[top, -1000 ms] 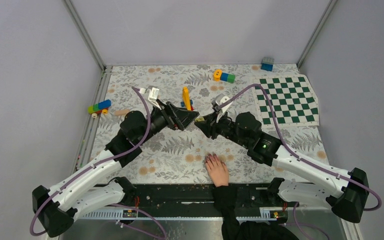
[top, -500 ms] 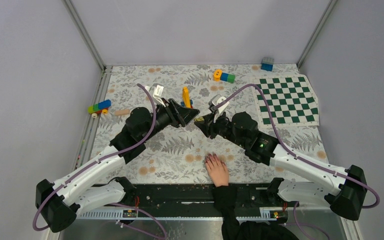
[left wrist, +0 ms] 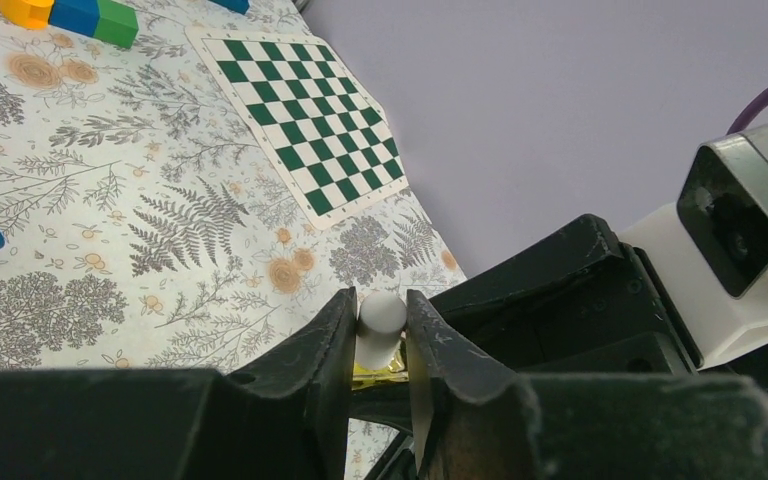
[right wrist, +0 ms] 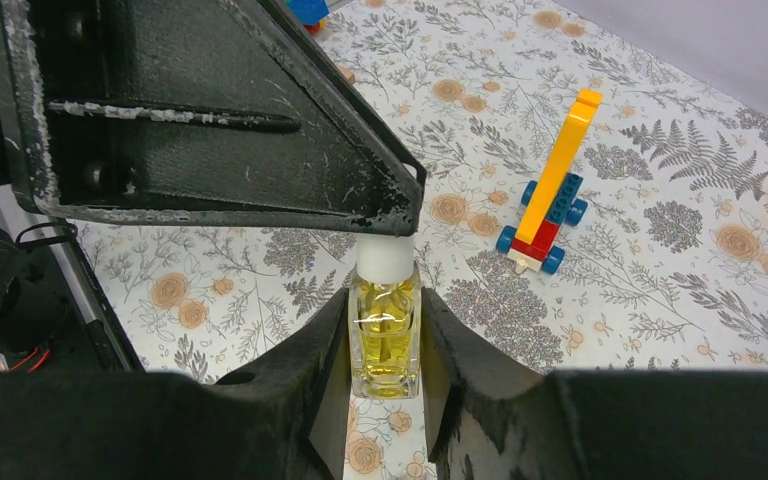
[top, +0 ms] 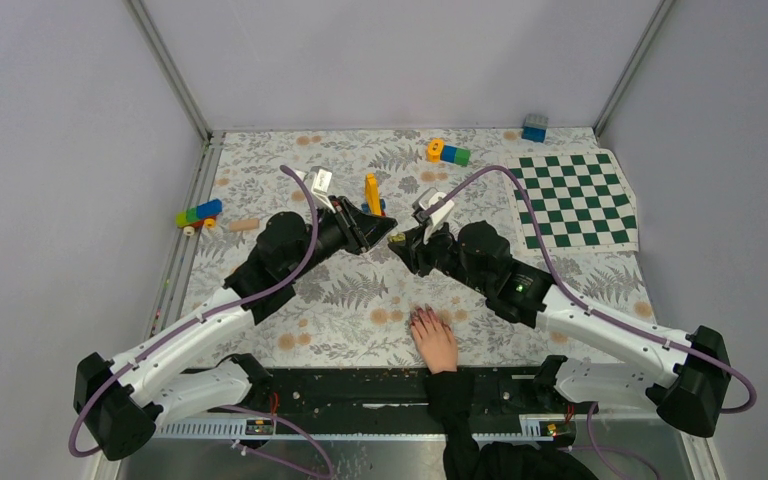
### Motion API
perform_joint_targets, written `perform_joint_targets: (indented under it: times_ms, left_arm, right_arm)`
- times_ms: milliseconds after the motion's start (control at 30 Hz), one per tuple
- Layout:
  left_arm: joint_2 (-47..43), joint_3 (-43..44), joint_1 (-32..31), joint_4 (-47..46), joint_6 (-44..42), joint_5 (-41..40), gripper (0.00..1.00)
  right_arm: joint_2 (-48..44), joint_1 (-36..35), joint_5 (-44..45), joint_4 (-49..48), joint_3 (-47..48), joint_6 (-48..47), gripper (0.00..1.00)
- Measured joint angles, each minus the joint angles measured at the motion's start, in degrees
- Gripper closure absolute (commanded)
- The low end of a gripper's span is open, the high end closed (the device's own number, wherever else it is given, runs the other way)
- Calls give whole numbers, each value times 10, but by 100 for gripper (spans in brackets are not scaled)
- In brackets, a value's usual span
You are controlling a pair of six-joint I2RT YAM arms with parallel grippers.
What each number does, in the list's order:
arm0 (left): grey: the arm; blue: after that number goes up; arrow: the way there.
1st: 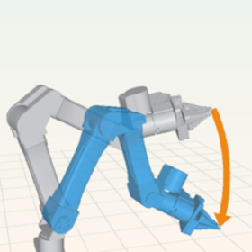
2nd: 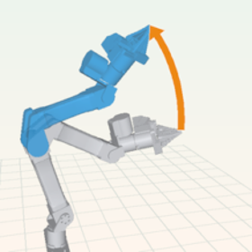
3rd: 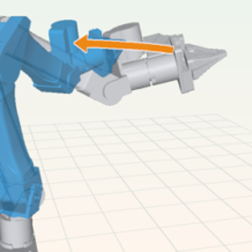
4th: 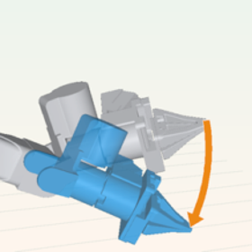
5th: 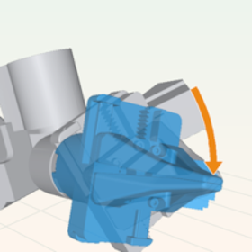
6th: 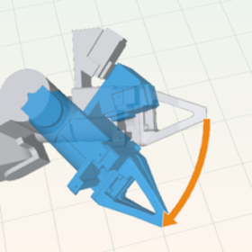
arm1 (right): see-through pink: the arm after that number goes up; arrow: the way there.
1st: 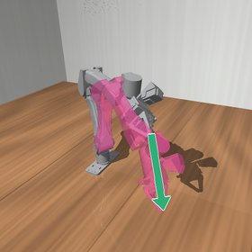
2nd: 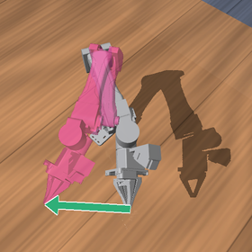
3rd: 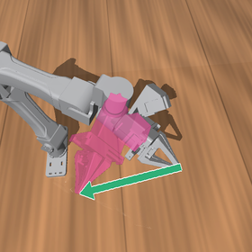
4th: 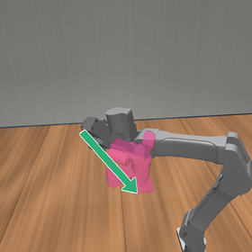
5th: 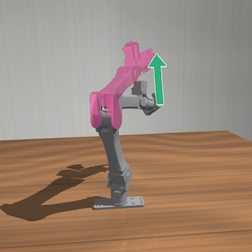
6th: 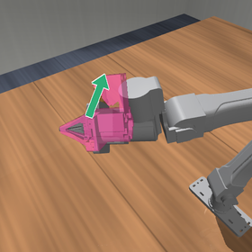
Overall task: Paint the nails
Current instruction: Screw the nail polish bottle.
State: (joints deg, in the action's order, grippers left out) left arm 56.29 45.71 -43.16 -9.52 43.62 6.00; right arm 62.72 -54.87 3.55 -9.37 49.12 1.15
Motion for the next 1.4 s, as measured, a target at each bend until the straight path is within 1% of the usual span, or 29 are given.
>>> perform_joint_targets:
  times_ms: [167, 233, 633, 767, 900, 933, 967, 1033, 1233, 1400]
  left_arm:
    - [1, 0, 0, 1, -1, 0, 78]
    - [1, 0, 0, 1, -1, 0, 76]
    - [10, 0, -5, 1, -1, 0, 75]
    - [12, 0, -7, 2, -1, 0, 72]
    - [14, 0, -11, 4, -1, 0, 72]
    - [15, 0, -11, 4, -1, 0, 74]
    - [16, 0, -12, 4, -1, 0, 78]
    - [17, 0, -12, 4, -3, -2, 82]
    - [19, 0, -12, 5, -11, -2, 100]
    - [20, 0, -12, 3, -15, 2, 100]
  right_arm:
    - [1, 0, 3, 9, 5, 0, 100]
    - [1, 0, 3, 10, 5, 0, 100]
    - [1, 0, 5, 21, 5, 0, 100]
    - [1, 0, 5, 24, 5, 0, 100]
    - [1, -2, 5, 23, 5, 0, 100]
    - [1, -2, 4, 23, 5, 0, 100]
    - [1, -2, 5, 23, 5, 0, 100]
    - [1, -2, 4, 23, 5, 0, 100]
    - [1, -2, 5, 25, 5, 0, 100]
    - [1, -2, 4, 28, 5, 0, 100]
